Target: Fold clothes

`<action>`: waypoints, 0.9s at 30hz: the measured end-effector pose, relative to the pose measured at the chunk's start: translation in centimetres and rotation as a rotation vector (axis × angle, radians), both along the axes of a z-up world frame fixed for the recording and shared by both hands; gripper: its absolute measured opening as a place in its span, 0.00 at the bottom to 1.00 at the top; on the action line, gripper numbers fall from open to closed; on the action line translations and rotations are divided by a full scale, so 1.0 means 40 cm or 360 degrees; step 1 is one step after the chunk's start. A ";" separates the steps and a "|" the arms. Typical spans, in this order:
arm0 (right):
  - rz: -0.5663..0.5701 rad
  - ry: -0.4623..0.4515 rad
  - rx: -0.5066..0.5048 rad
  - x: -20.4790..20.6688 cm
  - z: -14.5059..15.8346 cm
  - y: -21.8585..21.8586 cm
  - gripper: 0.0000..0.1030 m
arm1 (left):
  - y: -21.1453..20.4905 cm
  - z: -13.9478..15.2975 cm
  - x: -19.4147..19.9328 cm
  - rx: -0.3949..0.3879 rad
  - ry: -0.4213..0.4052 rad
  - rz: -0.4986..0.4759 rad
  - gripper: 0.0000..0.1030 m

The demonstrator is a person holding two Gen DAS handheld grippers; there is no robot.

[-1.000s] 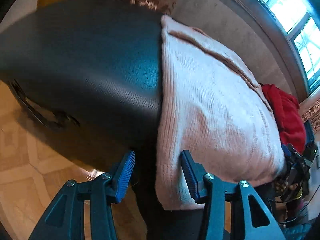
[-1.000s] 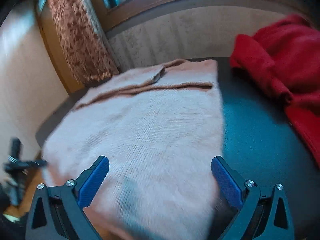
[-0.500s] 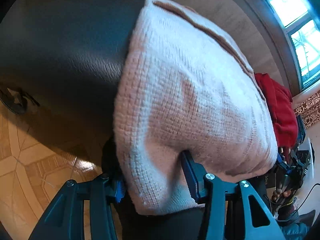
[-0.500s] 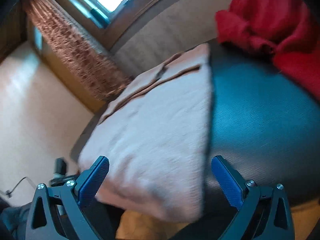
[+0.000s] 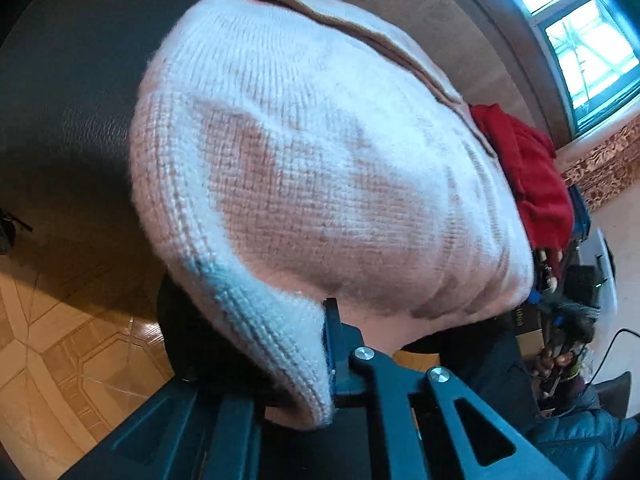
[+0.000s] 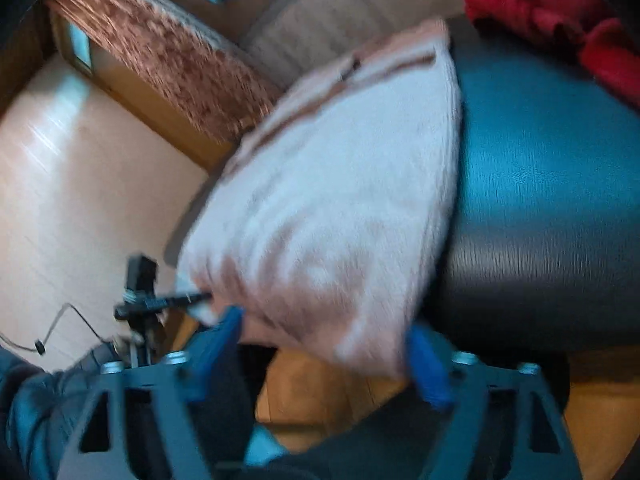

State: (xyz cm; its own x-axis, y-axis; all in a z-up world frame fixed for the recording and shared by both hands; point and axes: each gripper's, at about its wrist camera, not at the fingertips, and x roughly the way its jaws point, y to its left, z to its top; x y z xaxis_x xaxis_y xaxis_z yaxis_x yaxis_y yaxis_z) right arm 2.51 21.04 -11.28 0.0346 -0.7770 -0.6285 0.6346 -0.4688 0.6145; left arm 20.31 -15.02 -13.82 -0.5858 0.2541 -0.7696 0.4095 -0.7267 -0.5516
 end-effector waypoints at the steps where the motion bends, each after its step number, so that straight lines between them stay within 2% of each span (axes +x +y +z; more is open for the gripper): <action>1: 0.0023 -0.0004 0.0068 0.006 -0.017 -0.007 0.50 | 0.002 -0.004 -0.002 -0.0004 -0.0014 0.0006 0.06; 3: 0.0038 0.0023 0.0168 0.012 -0.056 -0.028 0.50 | 0.007 -0.010 -0.006 -0.0029 -0.0045 0.0013 0.06; 5: 0.0024 -0.0016 0.0178 0.006 -0.087 -0.043 0.49 | 0.015 -0.013 -0.006 -0.0039 -0.0051 0.0022 0.08; 8: 0.0051 0.0024 0.0259 0.012 -0.103 -0.069 0.37 | 0.033 -0.003 -0.006 -0.0077 -0.0040 -0.0020 0.07; 10: 0.0048 0.0034 0.0250 0.023 -0.091 -0.066 0.08 | 0.035 0.014 -0.023 -0.0091 -0.0008 -0.0074 0.05; 13: 0.0046 0.0024 0.0131 0.043 -0.044 -0.063 0.08 | 0.045 0.048 -0.021 -0.0041 0.0081 -0.0106 0.05; 20: 0.0023 -0.0051 -0.0185 0.057 0.058 -0.094 0.08 | -0.002 0.140 0.019 0.0197 0.0413 -0.0055 0.05; 27: 0.0002 -0.0121 -0.0398 -0.029 0.125 -0.157 0.08 | -0.068 0.263 -0.023 0.0233 0.0702 -0.0066 0.05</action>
State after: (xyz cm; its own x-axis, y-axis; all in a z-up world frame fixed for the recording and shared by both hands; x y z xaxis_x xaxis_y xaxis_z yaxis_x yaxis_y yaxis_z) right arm 1.36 14.74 -6.29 0.0753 -0.9078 -0.4127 0.5827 -0.2958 0.7570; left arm 19.38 -17.73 -3.29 -0.8361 0.3714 -0.4037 0.0851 -0.6391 -0.7644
